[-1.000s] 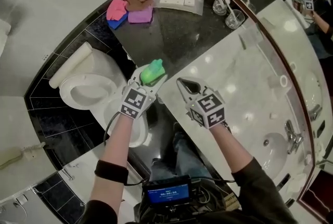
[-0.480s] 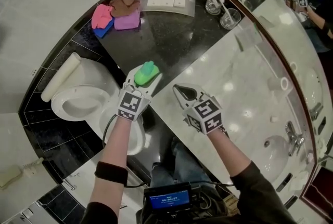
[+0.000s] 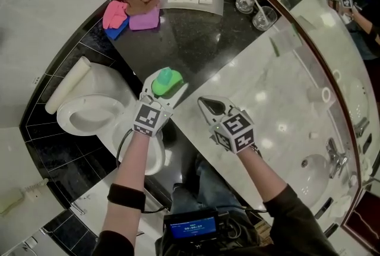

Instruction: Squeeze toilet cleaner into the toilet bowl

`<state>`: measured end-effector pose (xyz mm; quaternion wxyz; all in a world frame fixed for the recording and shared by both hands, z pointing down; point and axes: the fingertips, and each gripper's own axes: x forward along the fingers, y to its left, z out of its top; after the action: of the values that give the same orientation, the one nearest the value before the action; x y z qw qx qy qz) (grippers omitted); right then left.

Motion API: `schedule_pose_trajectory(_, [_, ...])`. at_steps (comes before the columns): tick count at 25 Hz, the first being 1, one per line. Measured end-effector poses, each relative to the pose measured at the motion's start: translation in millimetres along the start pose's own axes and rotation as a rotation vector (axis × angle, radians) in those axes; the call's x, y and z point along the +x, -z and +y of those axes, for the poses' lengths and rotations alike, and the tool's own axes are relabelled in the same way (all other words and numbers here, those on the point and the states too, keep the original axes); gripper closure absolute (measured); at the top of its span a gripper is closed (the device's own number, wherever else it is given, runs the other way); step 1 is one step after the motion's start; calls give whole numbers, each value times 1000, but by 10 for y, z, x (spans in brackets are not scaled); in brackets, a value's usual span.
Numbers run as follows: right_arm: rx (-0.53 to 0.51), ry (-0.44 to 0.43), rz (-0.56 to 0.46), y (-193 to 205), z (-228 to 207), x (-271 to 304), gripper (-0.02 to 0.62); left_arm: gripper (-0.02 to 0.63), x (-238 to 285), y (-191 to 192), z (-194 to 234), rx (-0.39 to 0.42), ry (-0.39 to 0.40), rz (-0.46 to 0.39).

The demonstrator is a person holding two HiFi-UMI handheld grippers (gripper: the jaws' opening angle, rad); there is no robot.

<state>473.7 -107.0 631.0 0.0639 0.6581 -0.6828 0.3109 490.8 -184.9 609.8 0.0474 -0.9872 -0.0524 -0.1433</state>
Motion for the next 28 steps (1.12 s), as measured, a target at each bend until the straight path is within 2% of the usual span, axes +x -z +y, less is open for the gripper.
schedule_pose_trajectory(5, [12,11,1,52,-27,-18,592,319,-17,-30,-13,15,16,20])
schedule_pose_trajectory(18, [5,20,0,11,34,-166,592,318,-220,-34,-28,6,-22,65])
schedule_pose_trajectory(23, [-13,10,7,28,242,-262,592,313,-686,-34,-83,3,-55,113])
schedule_pose_trajectory(28, [-36,-13,1,27,661,-423,592,314,-1469,-113,-246,-16,-141,143])
